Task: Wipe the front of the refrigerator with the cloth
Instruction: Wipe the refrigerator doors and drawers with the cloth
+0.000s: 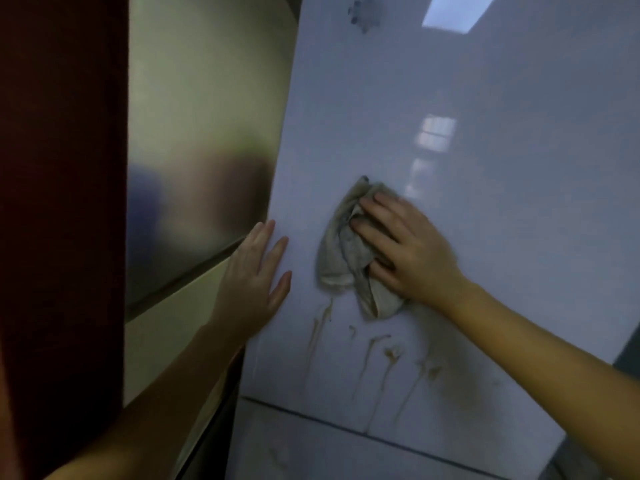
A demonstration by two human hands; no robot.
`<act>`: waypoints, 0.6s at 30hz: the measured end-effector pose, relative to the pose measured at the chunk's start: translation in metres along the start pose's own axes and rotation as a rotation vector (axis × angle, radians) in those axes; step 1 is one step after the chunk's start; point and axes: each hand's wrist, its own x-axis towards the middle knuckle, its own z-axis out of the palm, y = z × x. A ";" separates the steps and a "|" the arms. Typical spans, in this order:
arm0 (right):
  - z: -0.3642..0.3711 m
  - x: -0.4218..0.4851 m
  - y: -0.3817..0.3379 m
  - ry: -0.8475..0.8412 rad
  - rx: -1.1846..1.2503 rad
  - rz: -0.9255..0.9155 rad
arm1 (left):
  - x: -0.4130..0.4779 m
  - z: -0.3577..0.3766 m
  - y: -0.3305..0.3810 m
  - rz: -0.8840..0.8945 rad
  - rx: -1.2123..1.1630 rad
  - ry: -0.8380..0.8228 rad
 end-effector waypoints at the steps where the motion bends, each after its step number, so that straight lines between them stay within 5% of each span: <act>1: 0.000 0.006 0.000 0.030 0.004 0.039 | -0.007 0.001 -0.002 0.014 -0.001 -0.020; 6: 0.014 0.007 -0.021 0.099 0.019 0.151 | -0.026 0.005 -0.002 0.020 -0.017 -0.061; 18: 0.059 -0.143 -0.126 -0.194 0.186 -0.118 | -0.040 0.014 0.018 0.033 -0.109 -0.111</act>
